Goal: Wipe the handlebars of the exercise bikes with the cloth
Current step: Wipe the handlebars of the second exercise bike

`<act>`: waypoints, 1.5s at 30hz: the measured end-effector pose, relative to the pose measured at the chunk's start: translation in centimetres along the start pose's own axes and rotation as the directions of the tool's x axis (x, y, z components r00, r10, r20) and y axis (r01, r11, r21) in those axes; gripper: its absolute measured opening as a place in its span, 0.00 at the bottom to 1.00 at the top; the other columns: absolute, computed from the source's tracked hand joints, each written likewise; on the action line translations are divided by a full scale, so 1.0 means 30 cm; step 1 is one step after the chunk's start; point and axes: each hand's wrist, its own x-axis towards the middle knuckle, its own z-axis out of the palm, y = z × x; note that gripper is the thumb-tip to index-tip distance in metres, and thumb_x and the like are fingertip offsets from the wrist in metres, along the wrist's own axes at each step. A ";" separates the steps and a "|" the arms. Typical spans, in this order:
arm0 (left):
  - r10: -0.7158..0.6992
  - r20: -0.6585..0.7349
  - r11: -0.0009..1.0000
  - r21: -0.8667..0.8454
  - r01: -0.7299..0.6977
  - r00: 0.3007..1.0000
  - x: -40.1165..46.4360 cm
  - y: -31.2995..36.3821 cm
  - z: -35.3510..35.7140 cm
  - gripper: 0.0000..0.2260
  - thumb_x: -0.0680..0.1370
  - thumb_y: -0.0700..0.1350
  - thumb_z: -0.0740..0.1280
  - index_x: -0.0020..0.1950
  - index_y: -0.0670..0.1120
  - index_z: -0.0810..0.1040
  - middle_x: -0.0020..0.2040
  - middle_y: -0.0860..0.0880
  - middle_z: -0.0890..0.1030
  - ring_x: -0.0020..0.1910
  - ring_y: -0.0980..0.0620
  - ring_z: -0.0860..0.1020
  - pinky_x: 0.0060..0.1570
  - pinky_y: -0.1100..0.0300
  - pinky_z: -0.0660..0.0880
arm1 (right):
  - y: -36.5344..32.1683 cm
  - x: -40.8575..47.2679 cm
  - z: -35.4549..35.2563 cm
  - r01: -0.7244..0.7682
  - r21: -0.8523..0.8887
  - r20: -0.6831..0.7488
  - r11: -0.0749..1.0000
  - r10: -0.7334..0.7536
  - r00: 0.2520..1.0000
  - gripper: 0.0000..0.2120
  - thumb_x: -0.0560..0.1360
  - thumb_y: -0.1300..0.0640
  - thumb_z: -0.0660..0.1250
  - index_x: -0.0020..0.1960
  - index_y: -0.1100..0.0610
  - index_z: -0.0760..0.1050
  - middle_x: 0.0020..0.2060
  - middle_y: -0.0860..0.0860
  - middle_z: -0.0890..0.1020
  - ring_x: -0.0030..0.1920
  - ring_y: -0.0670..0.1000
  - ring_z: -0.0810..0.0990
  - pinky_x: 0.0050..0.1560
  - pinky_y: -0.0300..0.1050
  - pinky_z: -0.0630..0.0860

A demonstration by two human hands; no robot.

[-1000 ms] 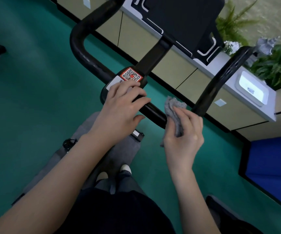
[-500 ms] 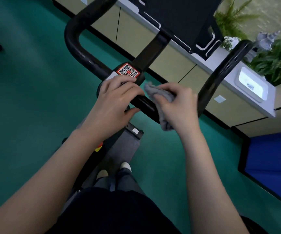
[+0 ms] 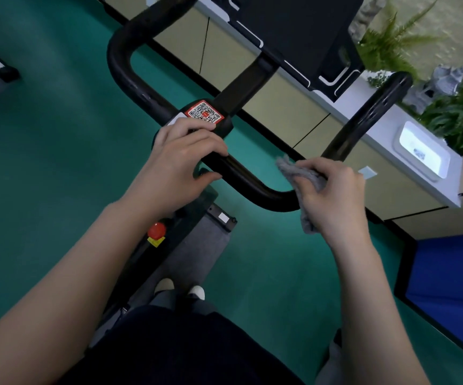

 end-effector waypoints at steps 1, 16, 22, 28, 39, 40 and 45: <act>-0.010 -0.001 1.000 0.000 0.010 1.000 -0.002 0.003 0.002 0.14 0.69 0.47 0.75 0.53 0.49 0.78 0.55 0.59 0.78 0.65 0.55 0.67 0.62 0.58 0.54 | 0.014 -0.002 -0.002 0.014 0.007 -0.056 1.000 -0.013 0.998 0.08 0.72 0.64 0.68 0.49 0.56 0.82 0.39 0.47 0.79 0.46 0.51 0.78 0.43 0.29 0.65; -0.093 0.026 0.996 -0.011 0.093 0.995 -0.002 0.040 -0.011 0.15 0.68 0.41 0.75 0.54 0.45 0.79 0.56 0.55 0.79 0.66 0.56 0.64 0.66 0.55 0.54 | 0.009 -0.198 0.142 0.110 0.263 -0.489 0.959 0.034 0.872 0.08 0.71 0.71 0.68 0.50 0.67 0.76 0.47 0.61 0.76 0.48 0.40 0.70 0.52 0.24 0.65; -0.041 0.076 0.999 0.016 0.040 0.996 -0.004 0.027 -0.028 0.18 0.69 0.38 0.74 0.58 0.46 0.78 0.59 0.54 0.78 0.68 0.53 0.64 0.67 0.55 0.52 | -0.053 -0.236 0.222 0.095 0.329 -0.603 0.939 0.132 0.787 0.07 0.71 0.71 0.67 0.49 0.69 0.75 0.44 0.62 0.76 0.48 0.43 0.71 0.52 0.31 0.69; 0.080 0.125 0.997 0.014 -0.082 0.989 0.000 0.002 -0.075 0.26 0.68 0.34 0.72 0.65 0.43 0.74 0.68 0.46 0.71 0.68 0.45 0.66 0.66 0.45 0.62 | -0.213 -0.275 0.383 0.100 0.420 -0.614 0.902 0.201 0.764 0.07 0.72 0.69 0.66 0.50 0.68 0.73 0.46 0.60 0.74 0.50 0.49 0.72 0.56 0.36 0.69; 0.170 0.158 0.985 -0.020 -0.169 0.973 0.021 -0.126 -0.125 0.25 0.66 0.42 0.72 0.64 0.48 0.76 0.67 0.49 0.72 0.64 0.47 0.65 0.59 0.47 0.63 | -0.383 -0.160 0.587 -0.049 0.510 -0.645 0.858 0.420 0.638 0.11 0.67 0.76 0.66 0.47 0.67 0.73 0.44 0.62 0.74 0.48 0.52 0.72 0.53 0.33 0.67; 0.169 0.157 0.986 -0.029 -0.167 0.973 0.021 -0.129 -0.125 0.25 0.66 0.43 0.72 0.64 0.48 0.76 0.67 0.49 0.72 0.64 0.48 0.65 0.59 0.47 0.63 | -0.381 -0.155 0.590 -0.058 0.502 -0.659 0.863 0.426 0.620 0.11 0.66 0.76 0.66 0.47 0.67 0.73 0.44 0.62 0.74 0.47 0.50 0.72 0.52 0.31 0.67; 0.160 0.161 0.987 -0.048 -0.154 0.974 0.011 -0.136 -0.129 0.26 0.68 0.44 0.74 0.65 0.49 0.75 0.68 0.50 0.71 0.65 0.49 0.64 0.60 0.45 0.64 | -0.363 -0.162 0.573 -0.104 0.474 -0.708 0.874 0.449 0.545 0.10 0.66 0.76 0.65 0.45 0.67 0.74 0.42 0.60 0.75 0.46 0.44 0.71 0.51 0.26 0.65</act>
